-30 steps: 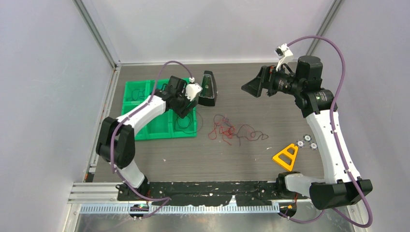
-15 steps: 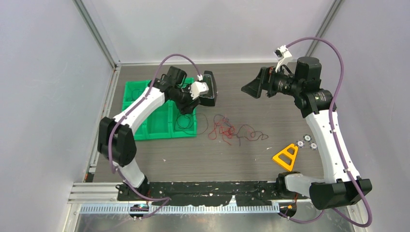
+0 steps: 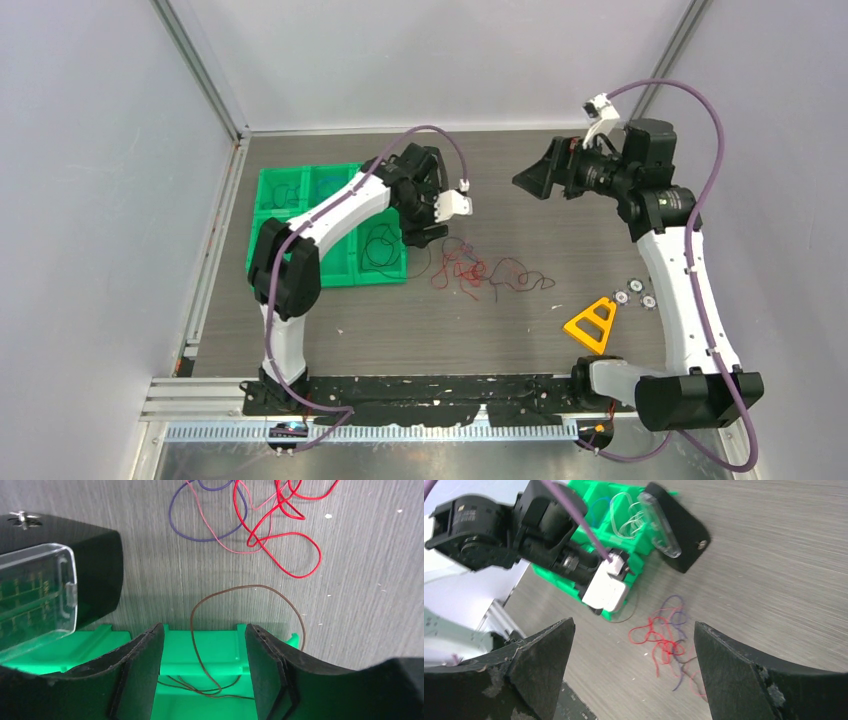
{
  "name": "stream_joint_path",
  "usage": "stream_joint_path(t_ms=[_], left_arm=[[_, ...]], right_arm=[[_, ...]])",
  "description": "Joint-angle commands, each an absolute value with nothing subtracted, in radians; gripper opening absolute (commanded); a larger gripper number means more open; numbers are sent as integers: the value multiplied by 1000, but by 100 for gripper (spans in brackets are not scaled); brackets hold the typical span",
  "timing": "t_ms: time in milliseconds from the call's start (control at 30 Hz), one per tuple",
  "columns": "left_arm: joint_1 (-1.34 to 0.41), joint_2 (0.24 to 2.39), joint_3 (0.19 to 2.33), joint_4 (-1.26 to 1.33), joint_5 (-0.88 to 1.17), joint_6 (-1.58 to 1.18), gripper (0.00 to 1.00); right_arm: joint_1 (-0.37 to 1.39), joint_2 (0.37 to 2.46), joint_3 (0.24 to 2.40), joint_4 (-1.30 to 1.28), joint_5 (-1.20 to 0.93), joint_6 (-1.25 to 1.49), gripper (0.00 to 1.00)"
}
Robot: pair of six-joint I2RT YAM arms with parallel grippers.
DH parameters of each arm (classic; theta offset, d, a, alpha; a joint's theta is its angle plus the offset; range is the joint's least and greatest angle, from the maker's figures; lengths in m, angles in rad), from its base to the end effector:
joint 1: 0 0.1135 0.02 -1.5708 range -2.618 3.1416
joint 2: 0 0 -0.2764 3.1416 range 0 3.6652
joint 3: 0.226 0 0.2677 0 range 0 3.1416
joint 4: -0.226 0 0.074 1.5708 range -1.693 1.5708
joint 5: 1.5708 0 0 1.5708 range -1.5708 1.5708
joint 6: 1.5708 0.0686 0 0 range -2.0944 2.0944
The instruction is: Untangle the cables
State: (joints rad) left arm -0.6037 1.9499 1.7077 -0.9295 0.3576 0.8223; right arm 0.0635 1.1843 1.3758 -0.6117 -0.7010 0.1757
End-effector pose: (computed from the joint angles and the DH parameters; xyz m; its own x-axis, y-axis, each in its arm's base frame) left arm 0.3516 -0.2716 0.2385 -0.0445 0.8644 -0.5008 0.9939 0.0890 0.0652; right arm 0.2726 0.0617 0.4265 -0.5121 0.1013 -0.8530 -0.5552 0.7187 0.4187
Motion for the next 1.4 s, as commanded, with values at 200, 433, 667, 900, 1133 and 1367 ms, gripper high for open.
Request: stream_joint_path(t_ms=[200, 433, 667, 900, 1133, 1367], left_arm=[[-651, 2078, 1812, -930, 211, 933, 64], [-651, 2151, 1865, -966, 182, 982, 50], [-652, 2086, 1865, -1014, 223, 1009, 4], [-605, 1868, 1729, -962, 252, 925, 0], [-462, 1783, 1567, -850, 136, 837, 0], [-426, 1899, 1587, -812, -127, 753, 0]], right_arm=[[-106, 1150, 1400, -627, -730, 128, 95], [-113, 1146, 1397, -638, -732, 118, 95], [-116, 1154, 1405, -640, -735, 114, 95], [-119, 1160, 1406, -639, -744, 109, 95], [-120, 1161, 1395, -634, -759, 106, 95], [-120, 1170, 1403, -628, -765, 116, 95]])
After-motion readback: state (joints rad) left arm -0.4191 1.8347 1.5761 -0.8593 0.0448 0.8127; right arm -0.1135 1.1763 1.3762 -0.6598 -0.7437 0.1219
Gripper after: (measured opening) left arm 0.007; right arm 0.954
